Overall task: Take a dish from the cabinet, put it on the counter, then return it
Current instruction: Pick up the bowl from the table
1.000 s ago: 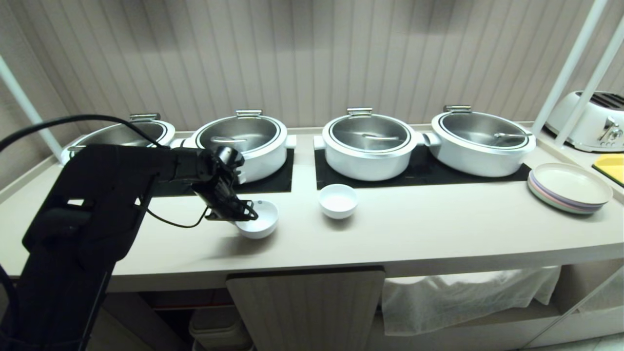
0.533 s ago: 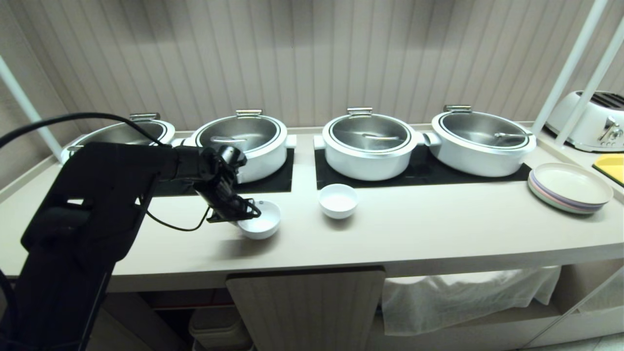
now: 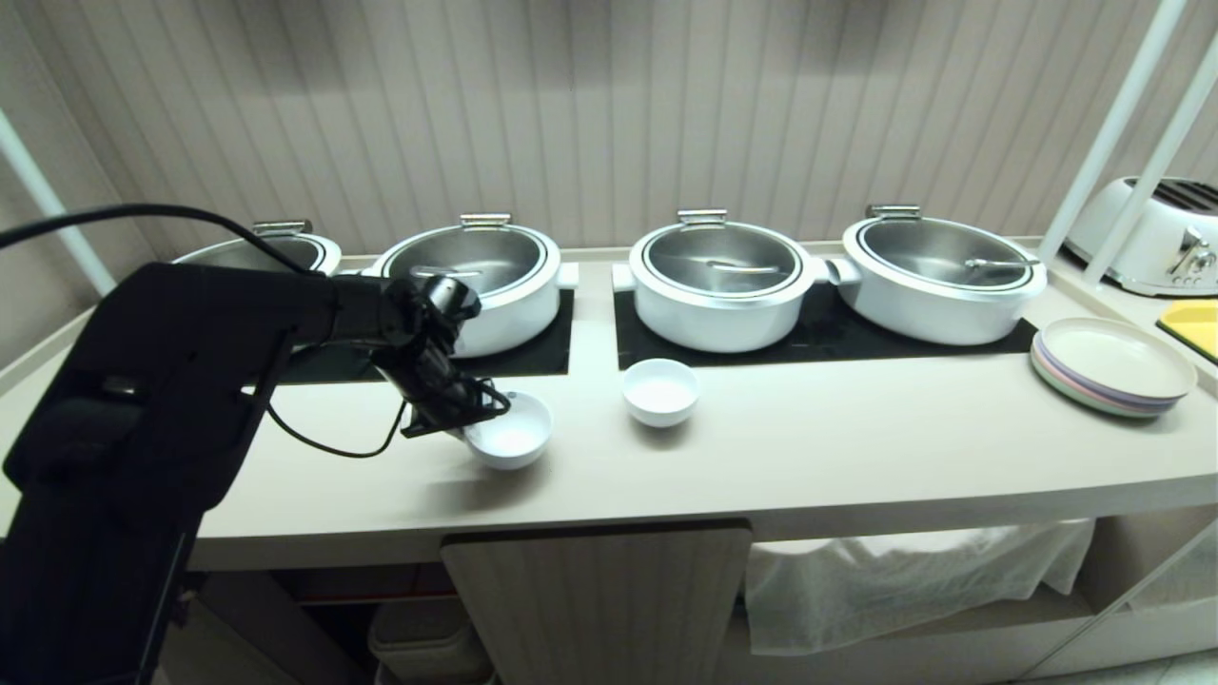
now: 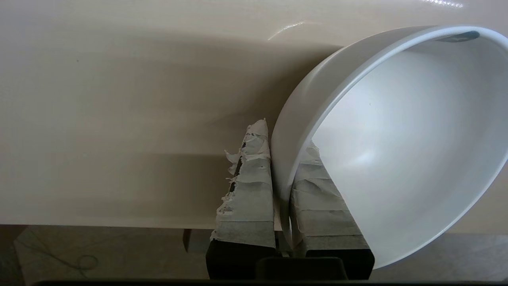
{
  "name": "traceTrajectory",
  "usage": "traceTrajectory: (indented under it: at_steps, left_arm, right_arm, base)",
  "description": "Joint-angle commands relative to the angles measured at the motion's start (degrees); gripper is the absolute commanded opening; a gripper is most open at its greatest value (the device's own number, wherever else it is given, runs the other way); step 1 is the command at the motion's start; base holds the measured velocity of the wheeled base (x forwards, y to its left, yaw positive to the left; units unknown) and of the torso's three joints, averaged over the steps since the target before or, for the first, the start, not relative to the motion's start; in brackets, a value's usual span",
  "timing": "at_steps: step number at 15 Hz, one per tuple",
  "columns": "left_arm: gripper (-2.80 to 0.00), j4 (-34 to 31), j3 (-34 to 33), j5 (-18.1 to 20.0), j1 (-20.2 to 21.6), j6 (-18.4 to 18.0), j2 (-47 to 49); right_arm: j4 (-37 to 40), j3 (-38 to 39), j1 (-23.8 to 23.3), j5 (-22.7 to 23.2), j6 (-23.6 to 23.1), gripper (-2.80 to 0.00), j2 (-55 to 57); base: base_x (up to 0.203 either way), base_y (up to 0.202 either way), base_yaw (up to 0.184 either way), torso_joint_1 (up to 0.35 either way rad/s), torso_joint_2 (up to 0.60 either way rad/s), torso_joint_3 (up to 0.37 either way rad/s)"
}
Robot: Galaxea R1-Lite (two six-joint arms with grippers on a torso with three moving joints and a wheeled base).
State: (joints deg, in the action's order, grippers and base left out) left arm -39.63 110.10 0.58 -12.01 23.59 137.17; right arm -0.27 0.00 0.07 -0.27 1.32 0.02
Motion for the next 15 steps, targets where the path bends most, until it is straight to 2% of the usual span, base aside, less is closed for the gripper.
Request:
traceTrajectory:
  at_steps: [1,7,12,15]
  left_arm:
    - [-2.80,0.0,-2.5,0.2,-0.2,2.2,-2.6]
    - [-2.80,0.6,-11.0,1.9,-0.7,7.4,-9.1]
    - [-2.80,0.7,-18.3,3.7,-0.5,7.8,-16.9]
    - [-2.80,1.1,-24.9,4.9,-0.5,7.7,-23.0]
  right_arm:
    - [0.0,0.0,0.0,0.0,0.0,-2.80,0.1]
    - [0.0,0.0,0.0,0.0,0.0,-2.80,0.0]
    - [0.0,0.0,0.0,0.0,0.0,-2.80,0.0]
    - [-0.1,0.0,0.0,0.0,0.0,-2.80,0.1]
  base:
    - [0.000,0.000,0.000,0.000,0.00,0.000]
    - [0.000,0.000,0.000,0.000,0.00,0.000]
    - [0.000,0.000,0.000,0.000,0.00,0.000]
    - [0.000,0.000,0.000,0.000,0.00,0.000]
